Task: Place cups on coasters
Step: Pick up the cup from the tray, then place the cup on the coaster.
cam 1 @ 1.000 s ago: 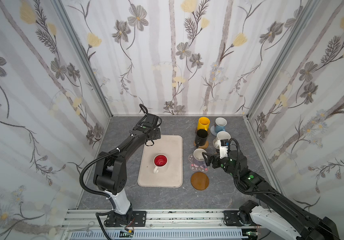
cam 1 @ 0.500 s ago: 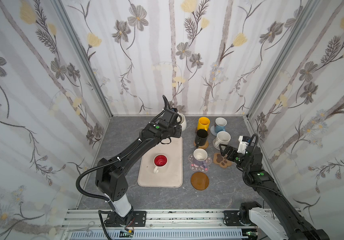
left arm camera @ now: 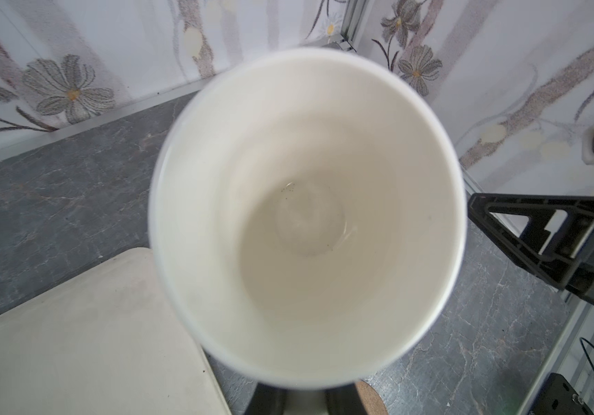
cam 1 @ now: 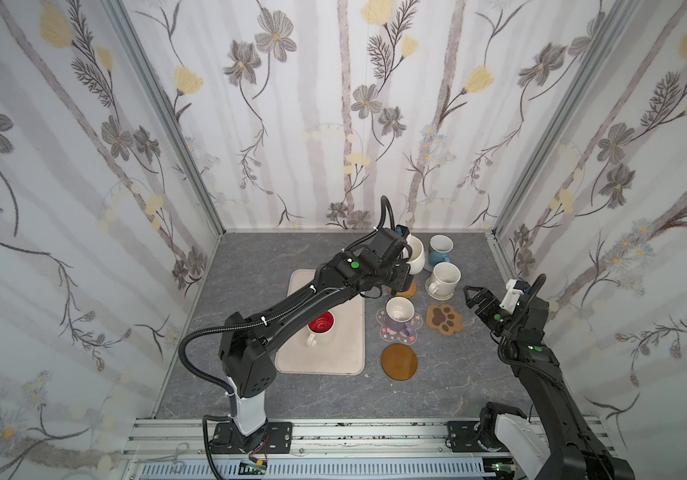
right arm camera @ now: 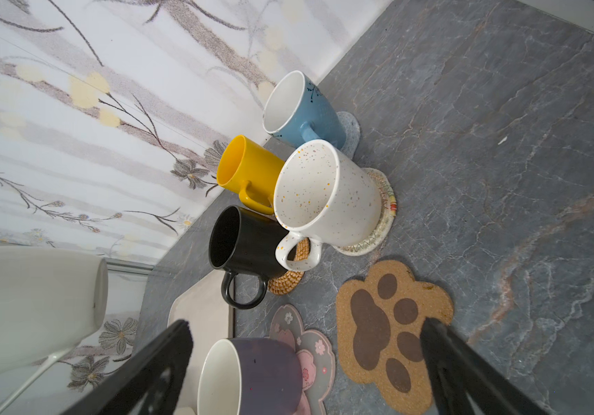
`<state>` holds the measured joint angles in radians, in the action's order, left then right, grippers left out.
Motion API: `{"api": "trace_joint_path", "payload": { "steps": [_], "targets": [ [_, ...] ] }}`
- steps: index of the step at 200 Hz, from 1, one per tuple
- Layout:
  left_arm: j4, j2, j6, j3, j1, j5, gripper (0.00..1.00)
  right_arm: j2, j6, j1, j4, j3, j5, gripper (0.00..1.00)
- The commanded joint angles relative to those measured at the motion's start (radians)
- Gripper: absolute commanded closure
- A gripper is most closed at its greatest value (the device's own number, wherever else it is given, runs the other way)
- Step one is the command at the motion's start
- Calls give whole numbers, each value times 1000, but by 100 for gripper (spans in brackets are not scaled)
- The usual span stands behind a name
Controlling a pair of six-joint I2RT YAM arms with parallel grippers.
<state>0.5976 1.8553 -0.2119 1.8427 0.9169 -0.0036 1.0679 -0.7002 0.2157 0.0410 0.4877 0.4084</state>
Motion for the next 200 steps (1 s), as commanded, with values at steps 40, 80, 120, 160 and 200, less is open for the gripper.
{"api": "trace_joint_path", "payload": {
  "steps": [40, 80, 120, 160, 200],
  "targets": [
    [-42, 146, 51, 103, 88, -1, 100, 2, -29, 91, 81, -50, 48, 0],
    [-44, 241, 68, 162, 115, 28, 100, -48, -81, 161, 125, -105, 36, 0],
    [-44, 334, 78, 221, 126, 48, 100, -81, -117, 207, 160, -142, 40, 0],
    [-44, 397, 95, 237, 129, 34, 100, -74, -126, 215, 187, -156, 51, 0],
    [-45, 450, 97, 251, 132, 41, 100, -70, -128, 215, 208, -170, 67, 0]
  ]
}}
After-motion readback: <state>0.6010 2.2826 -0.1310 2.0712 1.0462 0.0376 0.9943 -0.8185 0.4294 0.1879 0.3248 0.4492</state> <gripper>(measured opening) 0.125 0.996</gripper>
